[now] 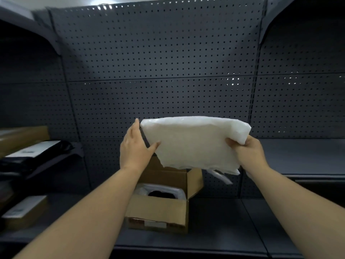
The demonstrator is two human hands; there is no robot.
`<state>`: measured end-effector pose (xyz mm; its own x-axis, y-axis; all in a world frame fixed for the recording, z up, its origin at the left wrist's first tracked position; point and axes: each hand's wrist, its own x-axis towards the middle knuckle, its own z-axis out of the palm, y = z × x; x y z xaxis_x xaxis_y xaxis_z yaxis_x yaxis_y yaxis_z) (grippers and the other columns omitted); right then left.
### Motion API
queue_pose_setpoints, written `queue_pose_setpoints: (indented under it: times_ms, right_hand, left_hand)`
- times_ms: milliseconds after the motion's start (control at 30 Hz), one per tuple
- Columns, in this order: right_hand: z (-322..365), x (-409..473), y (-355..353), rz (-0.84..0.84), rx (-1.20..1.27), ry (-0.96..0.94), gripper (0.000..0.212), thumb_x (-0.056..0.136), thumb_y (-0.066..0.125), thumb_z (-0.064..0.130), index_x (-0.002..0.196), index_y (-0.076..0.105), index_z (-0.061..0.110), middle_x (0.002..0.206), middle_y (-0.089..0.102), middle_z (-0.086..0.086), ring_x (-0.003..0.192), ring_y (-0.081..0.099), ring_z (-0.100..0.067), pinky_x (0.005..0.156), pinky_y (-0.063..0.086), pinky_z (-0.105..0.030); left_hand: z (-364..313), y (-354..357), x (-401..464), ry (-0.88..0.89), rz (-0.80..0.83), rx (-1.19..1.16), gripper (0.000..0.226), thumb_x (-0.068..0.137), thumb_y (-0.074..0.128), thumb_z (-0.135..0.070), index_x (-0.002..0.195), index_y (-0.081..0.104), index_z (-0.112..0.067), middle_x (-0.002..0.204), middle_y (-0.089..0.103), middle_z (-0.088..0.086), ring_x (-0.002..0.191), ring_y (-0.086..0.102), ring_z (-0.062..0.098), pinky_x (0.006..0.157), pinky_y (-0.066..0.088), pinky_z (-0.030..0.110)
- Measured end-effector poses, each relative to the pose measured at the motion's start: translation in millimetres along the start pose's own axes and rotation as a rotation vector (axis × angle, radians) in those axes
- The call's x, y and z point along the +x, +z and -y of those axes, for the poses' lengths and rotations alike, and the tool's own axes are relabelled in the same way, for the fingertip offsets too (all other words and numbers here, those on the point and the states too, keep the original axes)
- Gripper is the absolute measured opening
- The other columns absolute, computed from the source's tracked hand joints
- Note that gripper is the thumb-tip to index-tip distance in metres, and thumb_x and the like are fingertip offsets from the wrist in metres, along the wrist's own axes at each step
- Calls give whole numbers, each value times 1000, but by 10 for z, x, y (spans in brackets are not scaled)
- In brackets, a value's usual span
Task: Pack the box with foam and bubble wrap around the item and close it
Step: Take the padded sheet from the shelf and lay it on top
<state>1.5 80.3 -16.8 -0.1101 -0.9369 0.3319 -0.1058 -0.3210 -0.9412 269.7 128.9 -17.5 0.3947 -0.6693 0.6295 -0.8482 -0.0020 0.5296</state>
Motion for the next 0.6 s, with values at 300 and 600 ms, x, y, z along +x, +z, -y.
queue_pose_setpoints:
  times_ms: [300,600]
  right_hand:
    - [-79,-112,546,108,148,43,12,88,65,8,85,65,19,86,69,-7,80,66,-27,79,55,-40]
    - [-52,-94,1540,91,248,116,12,88,63,4,89,63,17,91,68,-7,81,65,-24,78,54,-41]
  left_hand:
    - [687,-43,35,-325,298,-438,102,77,68,-56,152,5,-30,156,26,0,141,31,27,110,34,51]
    - [1544,-185,543,-342,524,-805,57,79,75,-26,129,48,-24,116,62,-5,102,60,15,89,49,32]
